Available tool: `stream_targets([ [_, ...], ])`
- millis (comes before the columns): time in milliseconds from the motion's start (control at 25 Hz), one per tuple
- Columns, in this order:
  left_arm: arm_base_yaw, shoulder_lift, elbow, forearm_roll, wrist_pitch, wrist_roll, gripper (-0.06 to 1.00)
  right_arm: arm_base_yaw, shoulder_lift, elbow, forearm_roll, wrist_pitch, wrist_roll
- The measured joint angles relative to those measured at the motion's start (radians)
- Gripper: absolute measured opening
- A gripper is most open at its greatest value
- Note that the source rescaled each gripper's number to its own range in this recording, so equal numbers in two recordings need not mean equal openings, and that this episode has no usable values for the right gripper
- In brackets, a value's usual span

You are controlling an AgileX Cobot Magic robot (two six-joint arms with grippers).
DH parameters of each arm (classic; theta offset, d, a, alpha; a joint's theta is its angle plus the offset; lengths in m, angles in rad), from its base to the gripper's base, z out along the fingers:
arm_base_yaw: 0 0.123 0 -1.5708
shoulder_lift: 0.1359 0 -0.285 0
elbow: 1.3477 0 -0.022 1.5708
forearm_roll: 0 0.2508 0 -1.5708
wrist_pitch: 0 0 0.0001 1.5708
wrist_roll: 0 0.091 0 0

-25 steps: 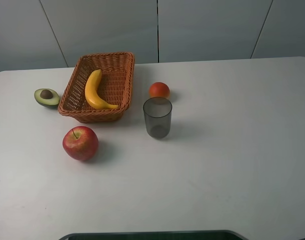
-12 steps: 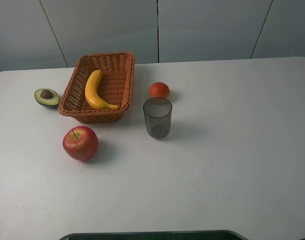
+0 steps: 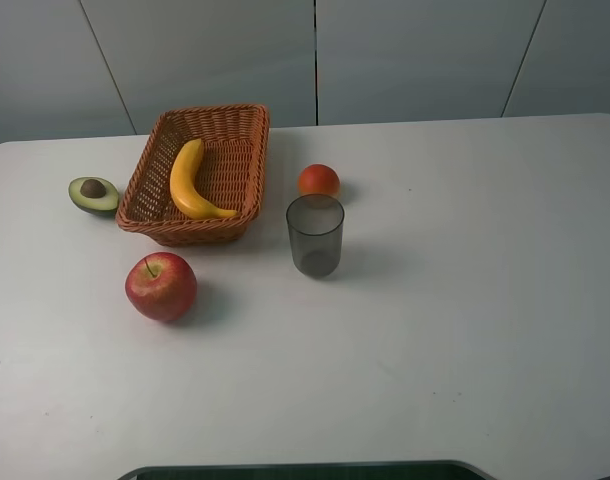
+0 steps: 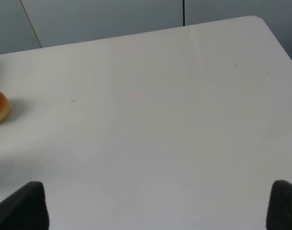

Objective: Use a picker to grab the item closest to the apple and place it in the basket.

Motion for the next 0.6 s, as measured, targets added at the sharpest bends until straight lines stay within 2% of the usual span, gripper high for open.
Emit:
stream_targets([
  [600,0.000,0.000,0.014,0.004,-0.018,0.006,0.99,0.000,0.000,0.000,0.000,0.000,0.000],
])
